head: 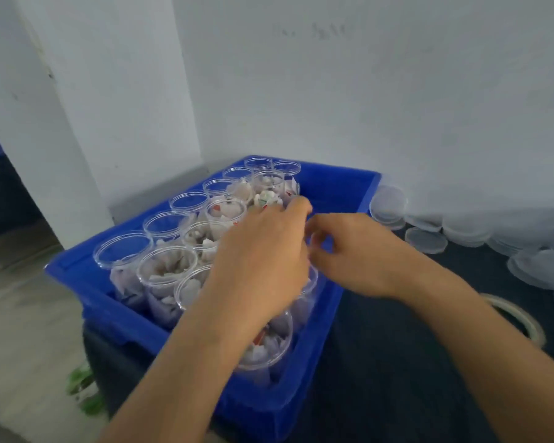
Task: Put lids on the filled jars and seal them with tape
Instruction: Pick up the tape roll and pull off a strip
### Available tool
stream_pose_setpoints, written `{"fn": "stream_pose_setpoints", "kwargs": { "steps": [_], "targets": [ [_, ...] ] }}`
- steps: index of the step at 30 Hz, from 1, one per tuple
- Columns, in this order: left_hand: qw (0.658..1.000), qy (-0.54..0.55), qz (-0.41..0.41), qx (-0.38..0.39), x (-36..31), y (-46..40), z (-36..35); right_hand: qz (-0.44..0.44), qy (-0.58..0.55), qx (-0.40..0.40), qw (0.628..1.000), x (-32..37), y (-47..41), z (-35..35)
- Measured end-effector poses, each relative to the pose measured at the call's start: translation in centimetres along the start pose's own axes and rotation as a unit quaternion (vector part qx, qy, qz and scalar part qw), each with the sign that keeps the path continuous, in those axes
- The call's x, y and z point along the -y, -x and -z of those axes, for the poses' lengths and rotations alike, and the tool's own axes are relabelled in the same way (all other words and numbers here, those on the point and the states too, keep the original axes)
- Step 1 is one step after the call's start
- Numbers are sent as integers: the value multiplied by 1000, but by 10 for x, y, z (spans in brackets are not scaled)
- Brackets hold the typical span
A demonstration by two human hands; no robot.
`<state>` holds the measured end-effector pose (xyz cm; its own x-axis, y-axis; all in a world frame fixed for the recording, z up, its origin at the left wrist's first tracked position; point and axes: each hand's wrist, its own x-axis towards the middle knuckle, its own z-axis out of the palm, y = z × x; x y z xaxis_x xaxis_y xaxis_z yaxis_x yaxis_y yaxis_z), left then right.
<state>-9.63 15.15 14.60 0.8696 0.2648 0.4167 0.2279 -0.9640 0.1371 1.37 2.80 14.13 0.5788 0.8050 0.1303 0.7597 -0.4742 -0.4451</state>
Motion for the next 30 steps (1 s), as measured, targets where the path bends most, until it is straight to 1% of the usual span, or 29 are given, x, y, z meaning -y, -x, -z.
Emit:
{"fn": "stream_pose_setpoints", "kwargs": {
  "steps": [1, 2, 4, 7, 10, 12, 16, 20, 23, 25, 26, 28, 30],
  "targets": [
    [998, -45, 11, 31, 14, -5, -2, -16, 34, 10, 999, 3, -7, -6],
    [996, -55, 21, 61, 24, -8, -7, -28, 63, 19, 997, 6, -14, -12],
    [993, -33, 30, 109, 36, -12, -20, -44, 112, 39, 992, 10, -25, -23],
    [992, -19, 36, 117, 46, -16, -34, -72, 157, 47, 984, 10, -38, -34],
    [996, -27, 40, 78, 48, -16, -41, -83, 140, 8, 987, 8, -40, -35],
    [999, -35, 31, 25, 44, -16, -41, -75, 106, -16, 991, 7, -38, -31],
    [997, -22, 22, -73, 26, -23, -24, -44, 54, -113, 991, 3, -32, -10],
    [985, 82, 13, -149, -6, -32, -3, -23, -1, -220, 975, -3, -17, 27],
    [962, 181, -7, -206, -39, -27, 1, 0, -18, -288, 957, -12, 0, 50],
    [945, 239, -19, -222, -64, -17, -5, -3, -5, -312, 950, -23, 13, 60],
    [942, 252, -28, -221, -75, -12, -12, -10, 4, -320, 947, -30, 19, 64],
    [943, 263, -47, -198, -96, -5, -30, -42, 21, -324, 945, -47, 30, 69],
    [945, 278, -68, -158, -112, -3, -54, -87, 38, -304, 948, -70, 40, 68]
  ]
}}
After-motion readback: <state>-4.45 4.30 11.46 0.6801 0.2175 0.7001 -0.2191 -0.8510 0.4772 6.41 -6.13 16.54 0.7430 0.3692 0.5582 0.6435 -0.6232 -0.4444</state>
